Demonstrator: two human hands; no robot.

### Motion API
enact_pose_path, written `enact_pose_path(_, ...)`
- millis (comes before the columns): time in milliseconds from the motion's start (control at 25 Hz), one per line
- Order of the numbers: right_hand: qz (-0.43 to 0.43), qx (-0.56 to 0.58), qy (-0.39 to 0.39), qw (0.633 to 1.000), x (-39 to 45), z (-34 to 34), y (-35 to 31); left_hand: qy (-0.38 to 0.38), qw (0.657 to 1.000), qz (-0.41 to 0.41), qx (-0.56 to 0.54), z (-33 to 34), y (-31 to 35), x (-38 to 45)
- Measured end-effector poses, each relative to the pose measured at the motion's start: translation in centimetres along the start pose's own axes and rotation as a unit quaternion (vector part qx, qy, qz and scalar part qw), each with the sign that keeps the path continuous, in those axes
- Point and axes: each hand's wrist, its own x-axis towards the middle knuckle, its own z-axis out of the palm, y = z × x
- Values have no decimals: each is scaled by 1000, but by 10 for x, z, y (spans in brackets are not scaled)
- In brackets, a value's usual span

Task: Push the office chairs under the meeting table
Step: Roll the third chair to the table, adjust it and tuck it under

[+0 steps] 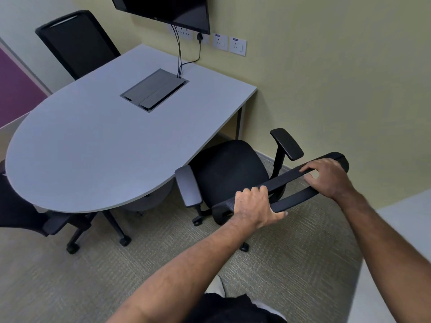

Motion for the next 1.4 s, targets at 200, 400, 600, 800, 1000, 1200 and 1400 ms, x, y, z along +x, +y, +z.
enact_pose_path(200,-1,-36,-36,999,4,-4,-5,-8,996,11,-92,8,5,0)
enact_pose_path(400,-26,-58,-104,993,16,-7,-7,-28,985,4,-170,3,-1,19)
enact_pose_path(600,-33,-100,-238,966,51,-1,-34,-80,954,-74,-279,2,-21,49)
enact_pose_path(800,-43,-138,-401,905,90,23,-60,-49,893,-218,-390,35,-73,66)
enact_pose_path(1000,-90,-185,-485,850,104,61,-76,21,858,-403,-317,83,-144,62)
enact_pose_path(1200,-89,-183,-513,834,104,93,-84,9,779,-535,-327,124,-199,59)
enact_pose_path(1400,-77,-186,-518,831,106,109,-86,47,633,-549,-543,170,-232,70)
